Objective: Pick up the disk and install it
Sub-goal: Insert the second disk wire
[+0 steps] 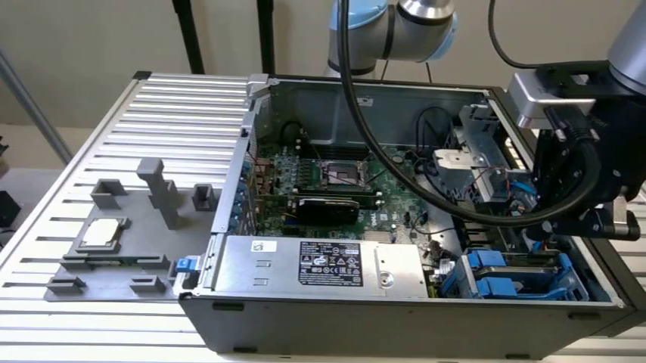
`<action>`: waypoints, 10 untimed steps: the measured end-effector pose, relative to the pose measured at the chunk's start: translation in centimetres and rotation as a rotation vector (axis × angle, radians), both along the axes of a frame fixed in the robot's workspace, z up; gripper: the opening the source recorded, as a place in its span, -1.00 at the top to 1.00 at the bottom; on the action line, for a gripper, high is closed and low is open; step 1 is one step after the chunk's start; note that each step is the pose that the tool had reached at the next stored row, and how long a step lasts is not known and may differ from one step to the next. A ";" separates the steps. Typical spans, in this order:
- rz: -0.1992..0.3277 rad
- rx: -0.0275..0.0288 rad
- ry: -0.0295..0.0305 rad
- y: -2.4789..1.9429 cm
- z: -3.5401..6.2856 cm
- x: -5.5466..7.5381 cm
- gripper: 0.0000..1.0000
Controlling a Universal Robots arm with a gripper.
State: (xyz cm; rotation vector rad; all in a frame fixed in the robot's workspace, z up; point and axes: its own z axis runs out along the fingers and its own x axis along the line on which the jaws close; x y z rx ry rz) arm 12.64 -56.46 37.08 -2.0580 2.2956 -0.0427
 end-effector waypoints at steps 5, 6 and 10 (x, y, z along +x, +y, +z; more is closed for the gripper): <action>0.000 -0.0005 0.0015 -0.03 -0.01 -0.1 1.00; 0.000 -0.0004 0.0012 -0.06 -0.02 -0.3 1.00; 0.002 -0.0003 -0.0088 -0.28 -0.20 -1.1 1.00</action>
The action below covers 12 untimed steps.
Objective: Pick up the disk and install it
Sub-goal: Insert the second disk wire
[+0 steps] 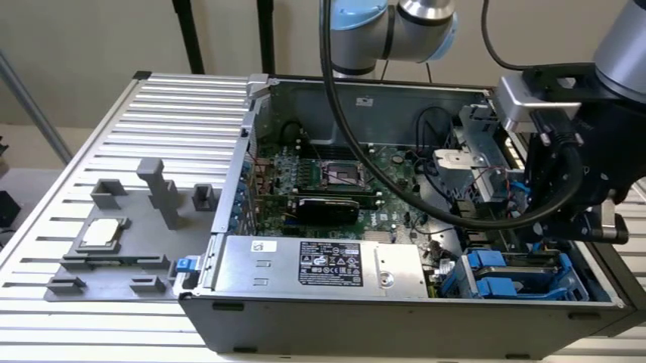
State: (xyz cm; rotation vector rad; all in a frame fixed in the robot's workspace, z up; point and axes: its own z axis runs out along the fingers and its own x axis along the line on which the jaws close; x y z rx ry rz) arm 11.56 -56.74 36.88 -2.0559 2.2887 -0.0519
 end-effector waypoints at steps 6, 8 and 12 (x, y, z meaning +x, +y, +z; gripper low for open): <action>0.007 -0.0001 -0.0142 -0.12 -0.78 -0.1 1.00; 0.010 0.0000 -0.0175 -0.17 -1.08 -0.2 1.00; 0.015 0.0007 -0.0249 -0.30 -1.60 -0.2 1.00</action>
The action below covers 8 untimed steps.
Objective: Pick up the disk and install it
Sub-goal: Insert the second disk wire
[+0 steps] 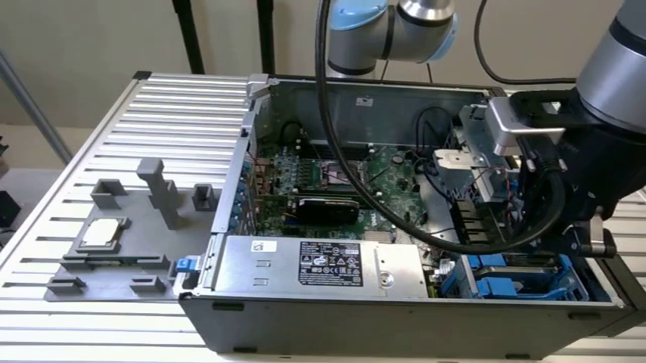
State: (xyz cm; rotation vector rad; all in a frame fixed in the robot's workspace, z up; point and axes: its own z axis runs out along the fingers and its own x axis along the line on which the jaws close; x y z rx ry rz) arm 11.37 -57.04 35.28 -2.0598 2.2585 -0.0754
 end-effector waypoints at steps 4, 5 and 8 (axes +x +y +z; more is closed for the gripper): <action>0.007 0.0013 -0.0092 -0.12 -0.33 0.0 1.00; 0.008 0.0018 -0.0122 -0.14 -0.40 0.0 1.00; 0.015 0.0034 -0.0218 -0.15 -0.58 -0.1 1.00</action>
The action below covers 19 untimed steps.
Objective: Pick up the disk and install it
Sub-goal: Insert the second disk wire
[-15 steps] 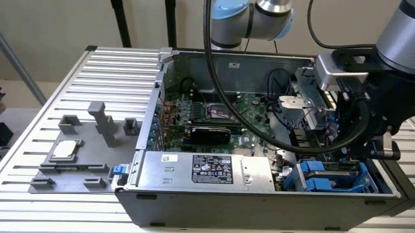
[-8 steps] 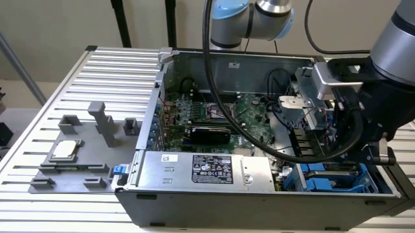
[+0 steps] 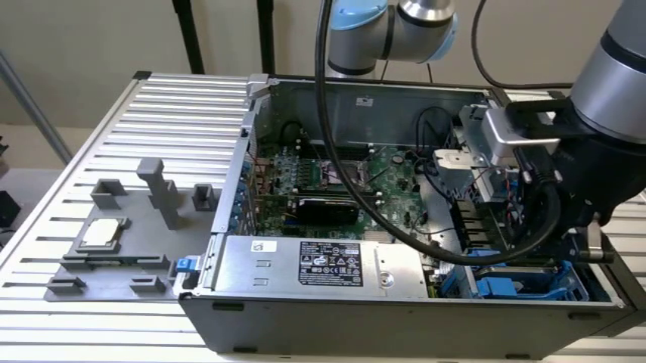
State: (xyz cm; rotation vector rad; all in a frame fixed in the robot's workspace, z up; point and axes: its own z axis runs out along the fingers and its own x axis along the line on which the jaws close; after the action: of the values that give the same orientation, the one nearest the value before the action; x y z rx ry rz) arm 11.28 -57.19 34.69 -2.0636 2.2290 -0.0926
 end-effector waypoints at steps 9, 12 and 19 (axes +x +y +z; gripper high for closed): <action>0.012 0.0051 -0.0132 -0.01 -0.52 -0.2 1.00; 0.014 0.0064 -0.0144 -0.03 -0.63 -0.2 1.00; 0.020 0.0085 -0.0147 -0.11 -0.87 -0.2 1.00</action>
State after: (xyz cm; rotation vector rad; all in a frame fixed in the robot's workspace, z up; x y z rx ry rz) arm 11.11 -57.29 33.83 -2.0736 2.1960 -0.0962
